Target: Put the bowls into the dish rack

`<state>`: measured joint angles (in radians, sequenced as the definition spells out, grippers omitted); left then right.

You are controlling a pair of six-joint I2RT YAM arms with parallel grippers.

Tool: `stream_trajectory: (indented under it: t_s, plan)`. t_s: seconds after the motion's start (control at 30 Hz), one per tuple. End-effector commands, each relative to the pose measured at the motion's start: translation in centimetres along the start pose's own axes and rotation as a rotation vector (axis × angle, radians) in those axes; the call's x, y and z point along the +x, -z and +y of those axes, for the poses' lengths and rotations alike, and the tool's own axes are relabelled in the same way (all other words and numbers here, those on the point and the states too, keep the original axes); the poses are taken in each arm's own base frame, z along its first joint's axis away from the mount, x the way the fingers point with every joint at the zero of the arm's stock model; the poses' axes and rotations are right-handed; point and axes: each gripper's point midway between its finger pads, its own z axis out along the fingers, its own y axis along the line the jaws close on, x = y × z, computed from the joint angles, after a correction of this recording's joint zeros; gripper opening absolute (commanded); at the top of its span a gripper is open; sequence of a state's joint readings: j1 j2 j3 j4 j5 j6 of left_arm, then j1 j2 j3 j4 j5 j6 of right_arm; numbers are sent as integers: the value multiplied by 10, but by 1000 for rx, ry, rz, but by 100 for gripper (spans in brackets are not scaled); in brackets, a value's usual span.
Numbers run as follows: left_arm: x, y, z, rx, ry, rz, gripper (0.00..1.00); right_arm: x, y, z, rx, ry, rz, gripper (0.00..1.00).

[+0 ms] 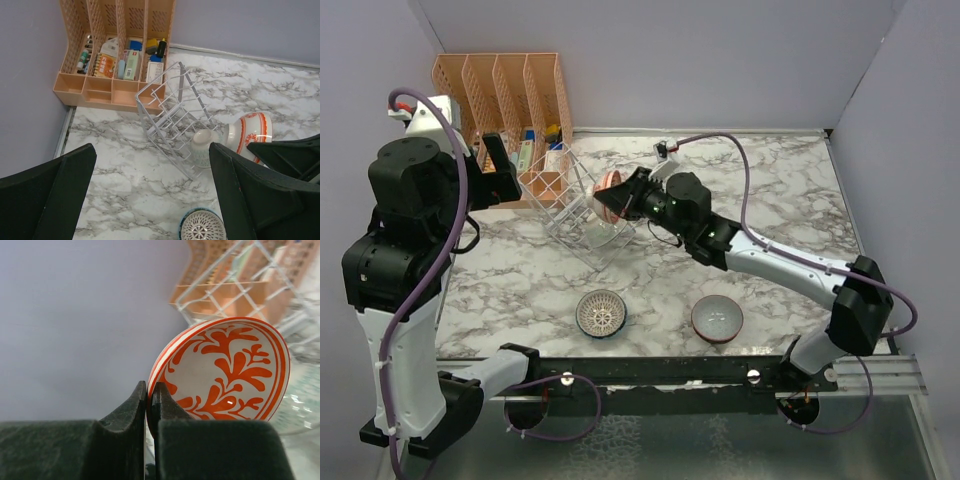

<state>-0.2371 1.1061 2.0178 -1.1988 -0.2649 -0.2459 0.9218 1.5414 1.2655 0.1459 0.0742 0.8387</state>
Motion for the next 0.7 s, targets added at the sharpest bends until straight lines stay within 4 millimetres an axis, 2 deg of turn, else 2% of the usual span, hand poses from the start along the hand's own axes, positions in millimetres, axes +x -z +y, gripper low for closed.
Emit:
stream_trajectory:
  t_s: [0.0, 0.1, 0.23, 0.47, 0.67]
  plan:
    - [-6, 13, 0, 30, -37, -26, 99, -36, -2, 68, -348, -227, -190, 1]
    - [-7, 16, -1, 38, -54, -30, 99, -40, -8, 67, -422, -323, -263, 2]
    - [-6, 16, -3, 53, -71, -25, 99, -37, -18, 46, -451, -424, -355, 2]
    - [-2, 15, -4, 63, -97, -20, 99, -30, -44, 27, -465, -475, -424, 2]
    - [3, 12, -4, 61, -124, -7, 99, -24, -54, 9, -456, -544, -460, 2]
